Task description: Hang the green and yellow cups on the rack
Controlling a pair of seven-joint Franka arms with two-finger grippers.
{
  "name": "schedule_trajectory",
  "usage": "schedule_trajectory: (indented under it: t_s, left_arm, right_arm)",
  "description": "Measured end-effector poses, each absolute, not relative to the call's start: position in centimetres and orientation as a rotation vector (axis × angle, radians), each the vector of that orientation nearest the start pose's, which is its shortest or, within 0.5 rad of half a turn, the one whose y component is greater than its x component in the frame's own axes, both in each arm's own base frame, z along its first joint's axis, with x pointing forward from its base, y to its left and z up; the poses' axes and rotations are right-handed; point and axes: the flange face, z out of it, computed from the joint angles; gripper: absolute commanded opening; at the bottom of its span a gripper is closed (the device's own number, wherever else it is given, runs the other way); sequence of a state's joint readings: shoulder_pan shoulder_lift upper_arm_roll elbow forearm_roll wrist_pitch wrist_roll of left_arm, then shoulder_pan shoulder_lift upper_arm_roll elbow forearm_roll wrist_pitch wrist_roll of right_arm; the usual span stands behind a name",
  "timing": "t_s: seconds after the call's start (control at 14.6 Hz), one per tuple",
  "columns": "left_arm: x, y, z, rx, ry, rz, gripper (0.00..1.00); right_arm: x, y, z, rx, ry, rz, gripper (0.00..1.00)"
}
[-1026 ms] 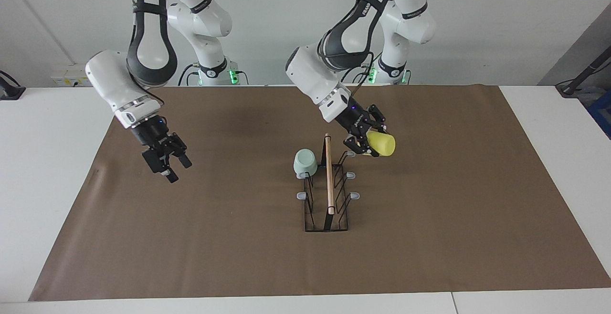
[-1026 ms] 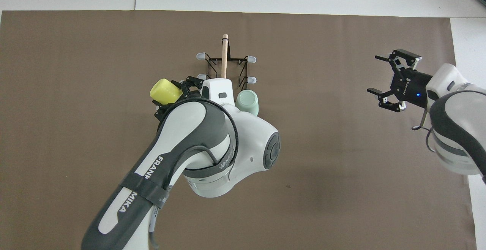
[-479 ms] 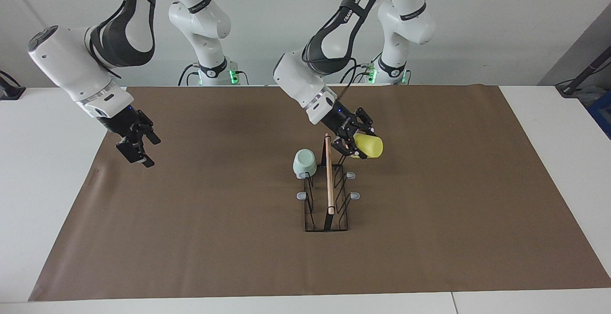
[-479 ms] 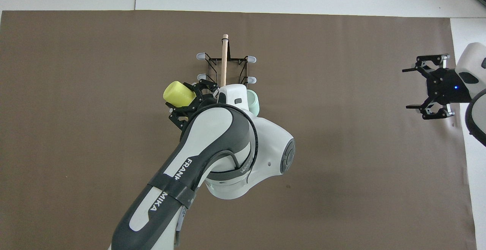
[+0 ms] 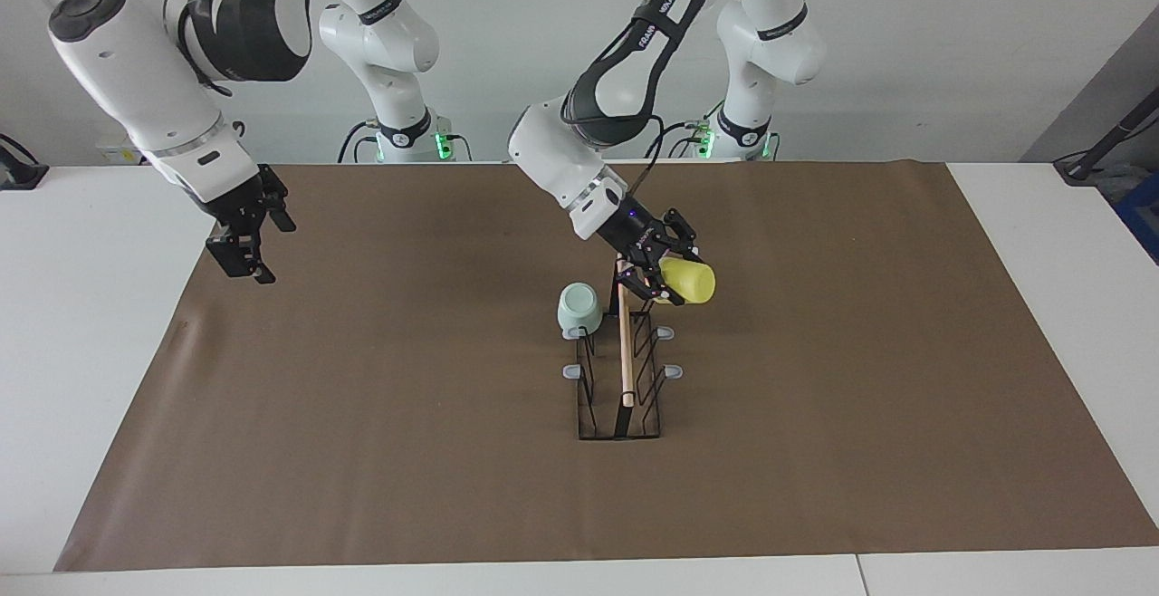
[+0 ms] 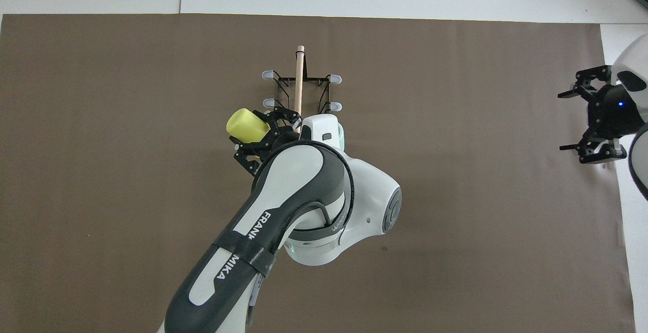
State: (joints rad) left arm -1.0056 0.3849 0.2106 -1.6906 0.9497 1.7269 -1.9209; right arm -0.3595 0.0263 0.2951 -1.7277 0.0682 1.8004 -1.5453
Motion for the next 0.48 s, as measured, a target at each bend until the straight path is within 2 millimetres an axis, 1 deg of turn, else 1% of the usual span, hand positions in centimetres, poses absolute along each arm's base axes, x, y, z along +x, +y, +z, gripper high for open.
schedule_trajectory:
  t_s: [0.14, 0.27, 0.41, 0.48]
  left_arm:
    - [48.4, -41.7, 39.4, -2.197, -0.896, -1.163, 0.0]
    - [48.2, -42.1, 39.0, -2.197, -0.885, -1.165, 0.0]
    - [48.2, -42.1, 38.7, -2.193, -0.882, -1.163, 0.0]
    - [48.2, -42.1, 38.6, -2.192, -0.883, -1.163, 0.04]
  right_arm:
    - [57.1, -3.0, 56.0, -2.44, -1.922, -0.086, 1.0]
    - [56.8, -2.9, 56.1, -2.565, -1.714, -0.041, 1.0]
    - [56.5, -1.7, 56.4, -2.675, -1.5, 0.006, 1.0]
    - [56.3, -0.6, 56.7, -2.729, -1.386, 0.029, 1.0]
